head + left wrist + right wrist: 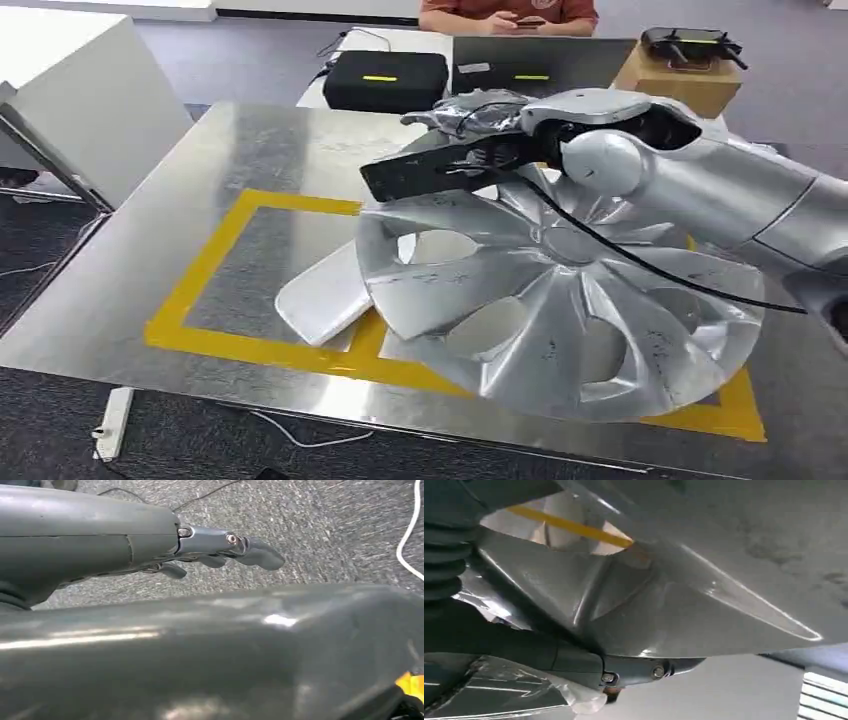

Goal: Take the parts from the cabinet and place them on the table.

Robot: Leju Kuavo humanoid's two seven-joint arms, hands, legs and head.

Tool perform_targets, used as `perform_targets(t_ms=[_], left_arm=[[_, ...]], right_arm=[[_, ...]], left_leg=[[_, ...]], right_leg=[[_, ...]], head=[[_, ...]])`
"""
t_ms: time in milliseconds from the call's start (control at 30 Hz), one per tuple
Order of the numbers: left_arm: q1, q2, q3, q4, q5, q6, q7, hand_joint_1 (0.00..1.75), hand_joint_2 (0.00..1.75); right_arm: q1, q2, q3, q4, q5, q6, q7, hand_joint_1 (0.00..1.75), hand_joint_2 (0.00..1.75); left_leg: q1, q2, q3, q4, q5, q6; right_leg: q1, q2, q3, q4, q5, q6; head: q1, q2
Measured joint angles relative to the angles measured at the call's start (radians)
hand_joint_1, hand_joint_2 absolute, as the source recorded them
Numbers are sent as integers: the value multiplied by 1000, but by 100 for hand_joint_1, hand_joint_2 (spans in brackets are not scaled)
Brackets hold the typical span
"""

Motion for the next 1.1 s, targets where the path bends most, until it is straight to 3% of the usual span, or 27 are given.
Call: perform_targets(t_ms=[133, 333, 833, 1000, 1100], left_arm=[[-1, 2, 0, 0, 0, 0, 2, 0, 0], [-5, 5, -2, 1, -6, -4, 17, 0, 0], [-7, 8, -3, 4, -9, -4, 18, 0, 0], [-8, 8, -6, 4, -14, -5, 19, 0, 0], [-8, 8, -12, 4, -16, -5, 22, 0, 0]], right_arm=[[15, 6, -30, 43, -44, 10, 18, 0, 0], [32, 7, -80, 97, -208, 8, 64, 0, 0], [38, 7, -103, 135, -234, 1, 71, 0, 0], [54, 4, -125, 140, -291, -85, 61, 0, 0], [87, 0, -160, 141, -269, -191, 16, 0, 0]], left_leg=[[0, 0, 0, 0, 0, 0], [0, 0, 0, 0, 0, 0], [0, 0, 0, 0, 0, 0], [0, 0, 0, 0, 0, 0], [0, 0, 0, 0, 0, 0]], right_leg=[[0, 0, 0, 0, 0, 0], [0, 0, 0, 0, 0, 0], [0, 0, 0, 0, 0, 0], [0, 0, -1, 0, 0, 0], [0, 0, 0, 0, 0, 0]], head=[[0, 0], [0, 0], [0, 0], [0, 0], [0, 0]])
